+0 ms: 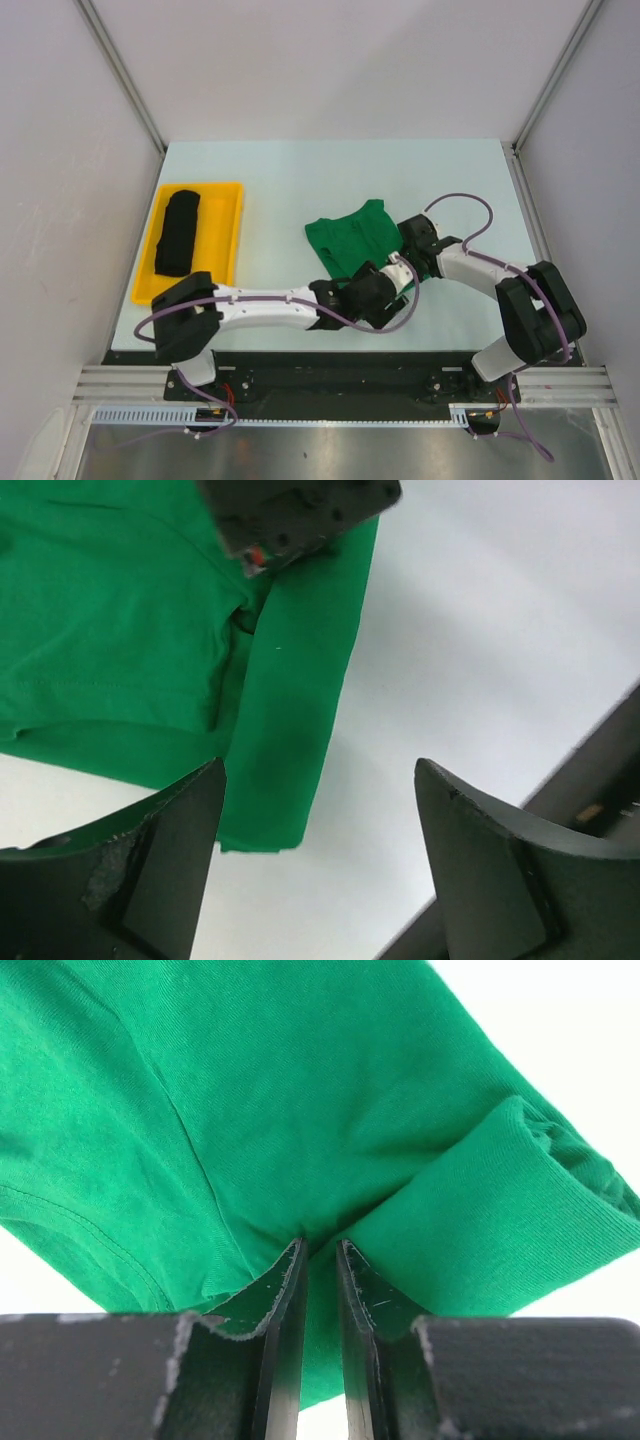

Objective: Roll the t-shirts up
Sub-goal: Roll the T-shirt to the center of the board.

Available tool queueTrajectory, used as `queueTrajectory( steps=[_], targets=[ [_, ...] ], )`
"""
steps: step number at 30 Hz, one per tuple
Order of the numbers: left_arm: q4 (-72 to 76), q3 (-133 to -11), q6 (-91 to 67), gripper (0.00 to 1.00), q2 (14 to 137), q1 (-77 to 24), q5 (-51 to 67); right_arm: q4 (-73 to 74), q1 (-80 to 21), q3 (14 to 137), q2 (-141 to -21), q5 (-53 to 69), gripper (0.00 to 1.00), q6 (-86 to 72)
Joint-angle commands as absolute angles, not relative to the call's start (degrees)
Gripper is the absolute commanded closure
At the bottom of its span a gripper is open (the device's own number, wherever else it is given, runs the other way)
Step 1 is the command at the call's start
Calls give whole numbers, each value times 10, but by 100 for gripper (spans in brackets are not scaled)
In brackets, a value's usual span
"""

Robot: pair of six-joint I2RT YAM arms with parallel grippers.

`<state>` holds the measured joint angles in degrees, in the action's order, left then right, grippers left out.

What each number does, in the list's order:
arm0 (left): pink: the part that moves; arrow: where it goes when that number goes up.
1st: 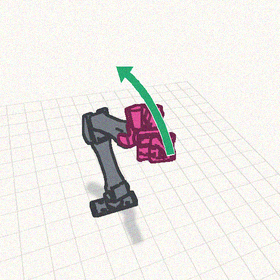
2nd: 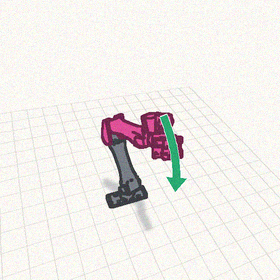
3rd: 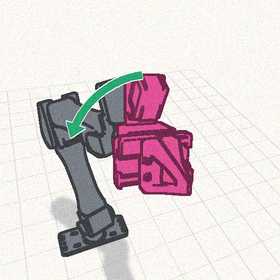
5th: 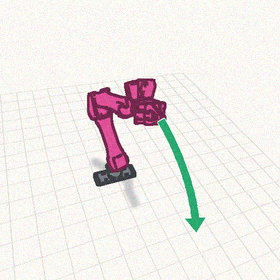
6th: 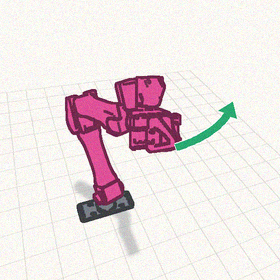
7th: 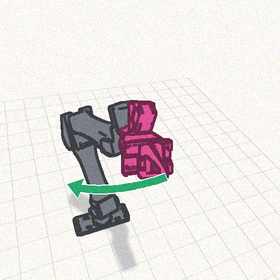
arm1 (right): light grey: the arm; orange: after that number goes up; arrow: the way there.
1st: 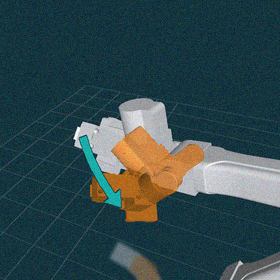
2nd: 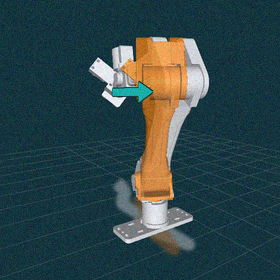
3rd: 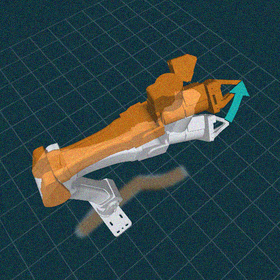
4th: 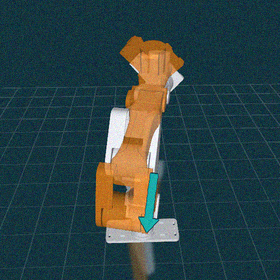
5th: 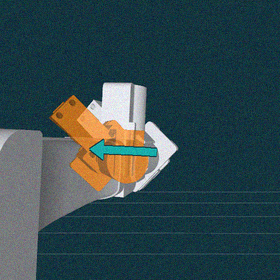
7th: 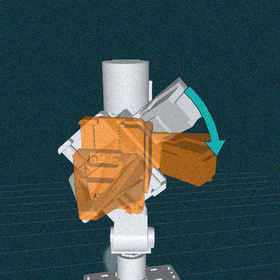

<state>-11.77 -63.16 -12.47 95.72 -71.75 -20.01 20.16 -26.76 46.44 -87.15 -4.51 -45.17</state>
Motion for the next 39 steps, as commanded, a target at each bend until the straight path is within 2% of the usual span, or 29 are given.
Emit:
queueTrajectory(
  steps=[1, 5, 13, 16, 17, 18, 20, 21, 22, 29, 39],
  targets=[
    [-70, -650, -46, 19, 1004, -744, -306, 198, -260, 481, -884, -34, 78, -449],
    [-43, -650, -13, 23, 1045, -757, -333, 197, -257, 481, -886, -32, 78, -446],
    [-13, -646, 32, 43, 1106, -758, -370, 210, -245, 483, -858, -26, 76, -439],
    [-4, -642, 39, 52, 1103, -758, -364, 224, -241, 483, -839, -26, 73, -436],
    [-2, -636, 37, 57, 1097, -756, -352, 228, -238, 484, -823, -31, 71, -435],
    [-2, -630, 34, 69, 1089, -755, -319, 235, -236, 483, -814, -34, 70, -434],
    [27, -614, 26, 79, 1063, -750, -283, 256, -230, 483, -783, -46, 66, -433],
    [30, -610, 19, 93, 1056, -747, -266, 264, -229, 483, -772, -52, 65, -432],
    [32, -607, 14, 100, 1049, -741, -234, 279, -229, 483, -759, -59, 64, -432],
    [11, -605, -80, 100, 1017, -712, -45, 342, -228, 475, -656, -102, 61, -432],
    [7, -585, -214, 100, 1038, -632, 206, 406, -235, 361, -486, -97, 62, -474]
  ],
)
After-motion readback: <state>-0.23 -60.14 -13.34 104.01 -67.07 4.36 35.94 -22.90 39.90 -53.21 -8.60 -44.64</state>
